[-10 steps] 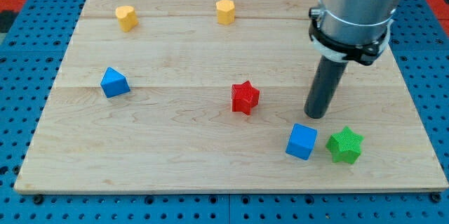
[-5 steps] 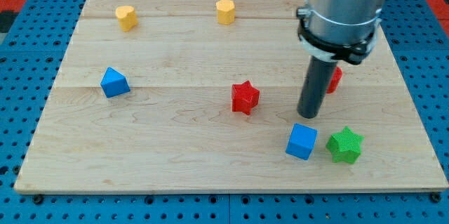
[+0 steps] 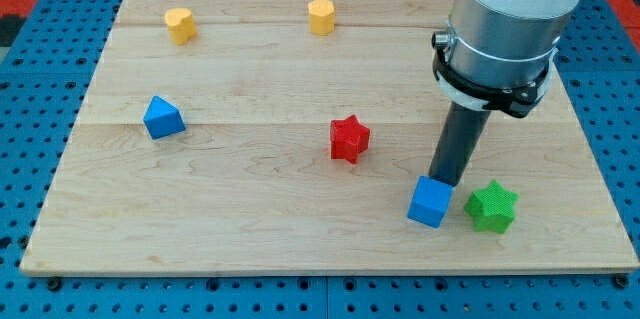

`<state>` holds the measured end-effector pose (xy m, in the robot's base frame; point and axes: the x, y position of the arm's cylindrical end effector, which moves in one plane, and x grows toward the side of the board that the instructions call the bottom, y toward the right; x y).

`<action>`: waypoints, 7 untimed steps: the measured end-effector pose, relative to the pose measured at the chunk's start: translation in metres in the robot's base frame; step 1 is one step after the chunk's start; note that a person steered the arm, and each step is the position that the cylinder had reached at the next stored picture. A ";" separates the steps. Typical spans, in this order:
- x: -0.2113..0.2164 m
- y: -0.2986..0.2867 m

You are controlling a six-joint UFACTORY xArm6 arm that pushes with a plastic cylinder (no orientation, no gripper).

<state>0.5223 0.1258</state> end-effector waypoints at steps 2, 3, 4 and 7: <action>0.000 -0.014; 0.000 -0.014; -0.001 -0.014; -0.005 -0.014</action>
<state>0.5170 0.1118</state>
